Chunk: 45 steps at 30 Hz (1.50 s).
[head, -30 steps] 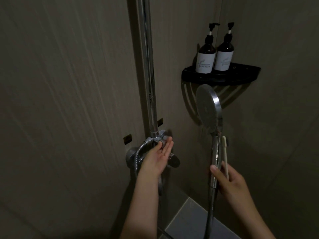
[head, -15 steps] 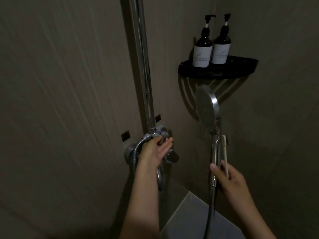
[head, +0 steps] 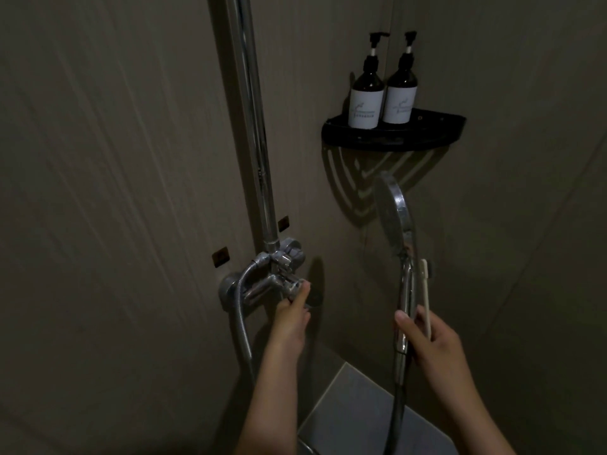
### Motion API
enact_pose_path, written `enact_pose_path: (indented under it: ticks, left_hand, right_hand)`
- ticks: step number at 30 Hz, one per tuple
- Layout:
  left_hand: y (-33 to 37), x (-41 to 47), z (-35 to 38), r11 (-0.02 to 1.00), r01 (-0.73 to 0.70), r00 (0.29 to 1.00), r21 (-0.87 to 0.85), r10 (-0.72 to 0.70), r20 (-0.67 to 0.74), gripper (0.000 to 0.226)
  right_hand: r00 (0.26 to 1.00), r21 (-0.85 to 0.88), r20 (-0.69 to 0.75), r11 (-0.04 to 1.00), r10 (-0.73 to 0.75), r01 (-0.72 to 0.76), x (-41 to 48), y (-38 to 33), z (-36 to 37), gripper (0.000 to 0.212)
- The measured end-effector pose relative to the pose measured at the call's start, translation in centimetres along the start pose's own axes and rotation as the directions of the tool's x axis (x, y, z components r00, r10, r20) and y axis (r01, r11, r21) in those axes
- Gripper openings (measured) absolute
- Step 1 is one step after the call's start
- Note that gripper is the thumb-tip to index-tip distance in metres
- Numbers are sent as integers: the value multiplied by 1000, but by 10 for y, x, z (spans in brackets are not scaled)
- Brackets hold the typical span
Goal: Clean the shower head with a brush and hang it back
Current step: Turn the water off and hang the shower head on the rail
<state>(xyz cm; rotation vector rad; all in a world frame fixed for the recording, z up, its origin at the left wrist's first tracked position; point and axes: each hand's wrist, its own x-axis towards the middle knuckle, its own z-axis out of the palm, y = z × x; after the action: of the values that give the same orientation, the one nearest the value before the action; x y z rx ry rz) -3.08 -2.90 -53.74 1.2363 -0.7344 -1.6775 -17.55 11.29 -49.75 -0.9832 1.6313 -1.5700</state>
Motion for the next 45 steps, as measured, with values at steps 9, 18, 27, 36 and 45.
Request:
enact_pose_path:
  ticks: [9, 18, 27, 36, 45]
  left_hand:
    - [-9, 3, 3, 981, -84, 996, 177, 89, -25, 45]
    - [-5, 6, 5, 986, -56, 996, 155, 66, -62, 26]
    - [7, -5, 4, 997, 11, 1000, 76, -10, -20, 48]
    - [8, -6, 2, 998, 25, 1000, 63, -25, 3, 48]
    - [11, -8, 2, 998, 41, 999, 48, -41, 10, 49]
  right_hand:
    - [1000, -36, -8, 999, -17, 17, -8, 1, -8, 31]
    - [1000, -18, -29, 1000, 7, -7, -19, -2, -12, 15]
    - [998, -58, -50, 997, 38, -41, -23, 1, -17, 29]
    - [997, -68, -77, 997, 31, -36, -26, 0, -21, 28]
    - [991, -76, -115, 994, 64, -73, -27, 8, -26, 25]
